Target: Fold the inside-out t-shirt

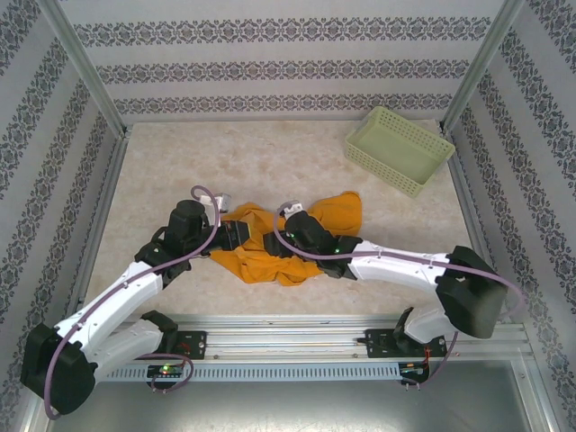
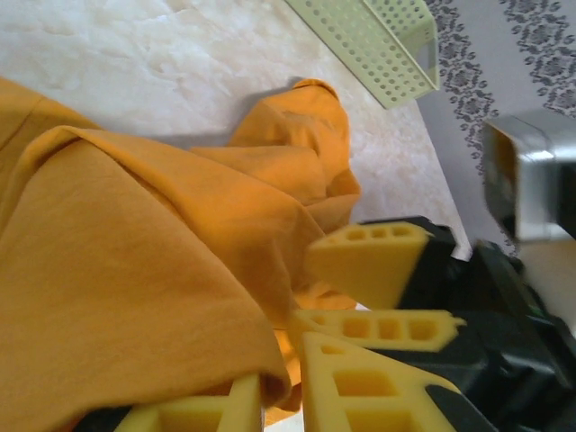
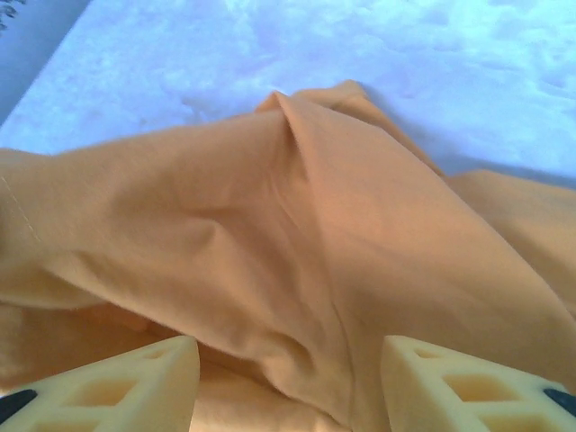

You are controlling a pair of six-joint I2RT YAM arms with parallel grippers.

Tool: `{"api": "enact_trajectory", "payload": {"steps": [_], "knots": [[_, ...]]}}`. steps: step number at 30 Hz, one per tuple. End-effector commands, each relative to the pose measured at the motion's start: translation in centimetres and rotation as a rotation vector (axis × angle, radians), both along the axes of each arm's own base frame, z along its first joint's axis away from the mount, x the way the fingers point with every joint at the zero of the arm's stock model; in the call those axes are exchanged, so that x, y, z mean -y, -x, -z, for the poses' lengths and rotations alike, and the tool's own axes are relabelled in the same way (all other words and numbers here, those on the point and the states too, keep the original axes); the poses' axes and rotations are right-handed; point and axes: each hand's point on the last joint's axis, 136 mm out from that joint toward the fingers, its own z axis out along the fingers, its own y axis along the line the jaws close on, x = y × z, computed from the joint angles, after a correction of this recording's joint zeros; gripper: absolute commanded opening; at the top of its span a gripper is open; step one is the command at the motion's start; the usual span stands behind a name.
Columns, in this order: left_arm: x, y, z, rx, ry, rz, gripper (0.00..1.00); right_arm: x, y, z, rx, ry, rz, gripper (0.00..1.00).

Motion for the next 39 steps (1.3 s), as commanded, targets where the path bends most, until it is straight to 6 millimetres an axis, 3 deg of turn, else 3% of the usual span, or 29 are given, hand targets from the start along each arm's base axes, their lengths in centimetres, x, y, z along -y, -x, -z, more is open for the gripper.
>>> {"api": "enact_trajectory", "payload": {"steps": [1, 7, 13, 16, 18, 21, 25, 30, 34, 39], "knots": [[0.5, 0.0, -1.7, 0.069, 0.055, 0.028, 0.17, -3.4, -0.5, -1.1, 0.023, -0.085, -0.107, 0.57], [0.1, -0.1, -2.0, 0.074, 0.059, -0.003, 0.11, -5.4, -0.6, -1.6, 0.044, -0.153, -0.173, 0.57], [0.2, -0.6, -4.0, 0.116, 0.096, -0.017, 0.07, -5.1, 0.2, -0.8, 0.065, -0.179, -0.205, 0.57], [0.1, -1.1, -3.7, 0.098, 0.065, -0.026, 0.04, -4.5, -0.1, 0.3, 0.059, -0.137, -0.171, 0.56], [-1.0, -1.3, -2.4, 0.060, -0.002, -0.081, 0.04, -3.4, -0.6, 1.1, 0.051, -0.090, -0.118, 0.56], [-3.7, -1.0, 0.5, -0.012, -0.129, -0.194, 0.16, -2.2, -1.0, 1.7, 0.046, -0.036, -0.081, 0.56], [-5.6, -0.5, 2.9, -0.055, -0.177, -0.268, 0.24, -3.0, -1.2, 2.6, 0.023, 0.031, -0.122, 0.56], [-5.4, -0.4, 3.7, -0.072, -0.161, -0.268, 0.34, -3.8, -2.1, 3.6, 0.008, 0.101, -0.137, 0.57], [-5.3, -0.5, 4.4, -0.092, -0.163, -0.266, 0.36, -4.2, -2.8, 4.1, 0.010, 0.133, -0.143, 0.57], [-5.1, -0.3, 4.9, -0.104, -0.144, -0.264, 0.41, -4.7, -3.6, 3.9, 0.009, 0.137, -0.155, 0.42]]}}
